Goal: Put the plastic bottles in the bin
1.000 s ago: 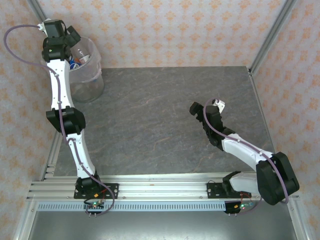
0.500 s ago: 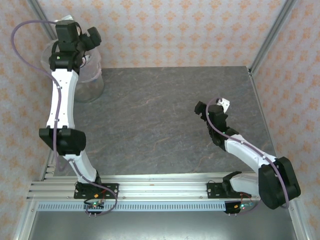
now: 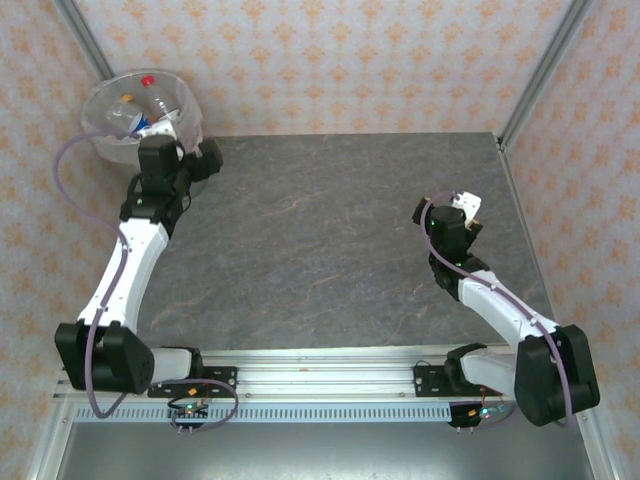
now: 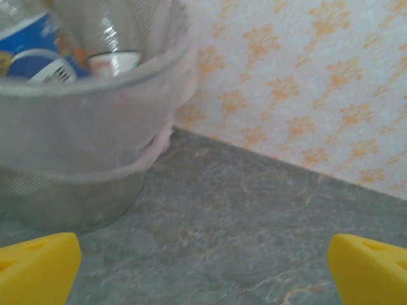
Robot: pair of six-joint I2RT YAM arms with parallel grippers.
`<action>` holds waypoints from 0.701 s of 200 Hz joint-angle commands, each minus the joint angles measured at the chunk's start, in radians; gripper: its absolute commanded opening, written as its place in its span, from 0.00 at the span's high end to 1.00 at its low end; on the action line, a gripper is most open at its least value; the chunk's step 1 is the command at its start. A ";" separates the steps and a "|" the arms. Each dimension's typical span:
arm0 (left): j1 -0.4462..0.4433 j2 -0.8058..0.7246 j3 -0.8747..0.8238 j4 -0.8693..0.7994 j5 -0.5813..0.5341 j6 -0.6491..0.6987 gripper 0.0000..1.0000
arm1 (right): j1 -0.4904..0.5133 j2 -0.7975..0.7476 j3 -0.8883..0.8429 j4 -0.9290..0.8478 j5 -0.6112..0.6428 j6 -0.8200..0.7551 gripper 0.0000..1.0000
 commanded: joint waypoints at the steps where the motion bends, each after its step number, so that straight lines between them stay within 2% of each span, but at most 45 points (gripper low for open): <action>1: -0.003 -0.083 -0.141 0.096 -0.129 0.008 0.00 | -0.032 -0.001 -0.038 0.046 0.069 -0.064 0.01; 48: -0.001 -0.111 -0.392 0.193 -0.256 0.028 0.00 | -0.056 0.072 -0.050 0.098 0.120 -0.122 0.01; 67: 0.003 -0.085 -0.508 0.327 -0.295 0.031 0.00 | -0.065 0.130 -0.069 0.186 0.123 -0.170 0.01; 95: 0.003 -0.024 -0.664 0.611 -0.333 0.087 0.00 | -0.098 0.218 -0.062 0.223 0.052 -0.196 0.01; 120: 0.003 0.054 -0.661 0.660 -0.303 0.132 0.00 | -0.112 0.266 -0.061 0.272 0.016 -0.213 0.01; 140: 0.006 0.141 -0.670 0.771 -0.256 0.156 0.00 | -0.115 0.289 -0.055 0.292 0.002 -0.225 0.01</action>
